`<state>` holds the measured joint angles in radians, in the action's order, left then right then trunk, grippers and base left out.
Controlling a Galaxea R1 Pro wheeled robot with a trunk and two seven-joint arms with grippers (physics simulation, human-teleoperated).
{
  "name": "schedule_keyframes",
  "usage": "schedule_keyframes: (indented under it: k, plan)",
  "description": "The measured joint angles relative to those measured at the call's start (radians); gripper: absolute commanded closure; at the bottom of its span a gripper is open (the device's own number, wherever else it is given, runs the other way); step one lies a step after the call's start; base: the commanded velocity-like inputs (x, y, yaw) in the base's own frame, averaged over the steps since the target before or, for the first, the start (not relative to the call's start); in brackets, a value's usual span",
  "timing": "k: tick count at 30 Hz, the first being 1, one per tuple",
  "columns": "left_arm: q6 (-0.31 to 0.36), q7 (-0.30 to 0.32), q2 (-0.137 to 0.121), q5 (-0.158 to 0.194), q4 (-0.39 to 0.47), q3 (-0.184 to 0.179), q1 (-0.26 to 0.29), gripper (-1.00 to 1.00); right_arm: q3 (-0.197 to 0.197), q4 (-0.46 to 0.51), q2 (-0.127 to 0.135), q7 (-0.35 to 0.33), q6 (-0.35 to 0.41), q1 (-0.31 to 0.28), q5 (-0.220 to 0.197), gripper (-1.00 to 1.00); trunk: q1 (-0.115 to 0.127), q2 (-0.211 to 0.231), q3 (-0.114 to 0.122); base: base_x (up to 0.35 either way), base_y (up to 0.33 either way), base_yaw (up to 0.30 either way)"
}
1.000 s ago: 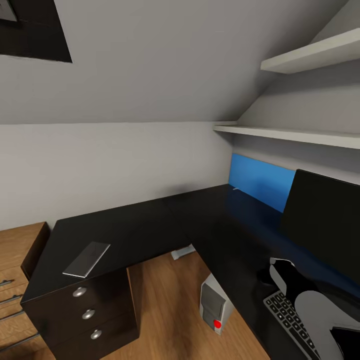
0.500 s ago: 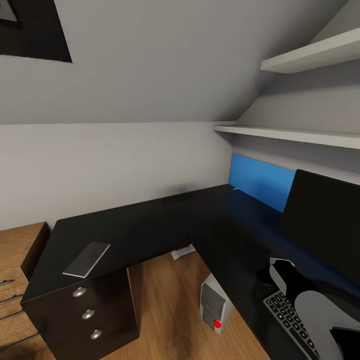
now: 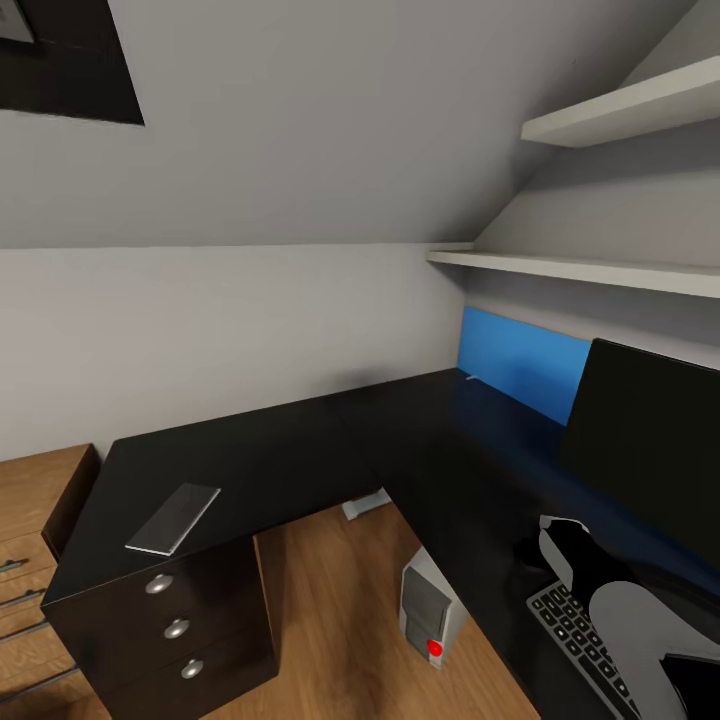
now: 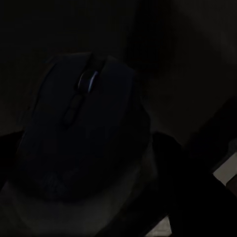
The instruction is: In the bedroom, organize the workspace by keeping the computer under the desk, ensuring the monitor is on the desk, placing the keyboard on the desk next to the monitor, placing the mouse on the desk next to the keyboard, moving the folder from the swivel chair onto the desk next to the mouse, stacking the notebook on top of the folder with the pen on top of the notebook, and positioning the swivel chair next to the desk.
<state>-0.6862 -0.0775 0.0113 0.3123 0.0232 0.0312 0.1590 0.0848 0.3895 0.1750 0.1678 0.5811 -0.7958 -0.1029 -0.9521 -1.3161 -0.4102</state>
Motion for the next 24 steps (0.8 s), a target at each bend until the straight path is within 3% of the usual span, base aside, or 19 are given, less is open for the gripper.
schedule_keyframes:
  k: [17, 24]
  plan:
    - [0.0, 0.0, -0.001, 0.0, 0.0, 0.0, 0.0, -1.0, 0.004, 0.044, -0.002, -0.025, 0.0, 0.0, -0.01, -1.0, 0.0, 0.0, 0.0, 0.0, 0.0, 0.002]
    - [-0.001, 0.0, -0.001, 0.0, 0.0, -0.001, 0.0, -1.0, 0.01, 0.082, -0.021, -0.025, -0.002, 0.0, -0.012, -1.0, 0.0, 0.0, 0.0, 0.0, 0.0, 0.191]
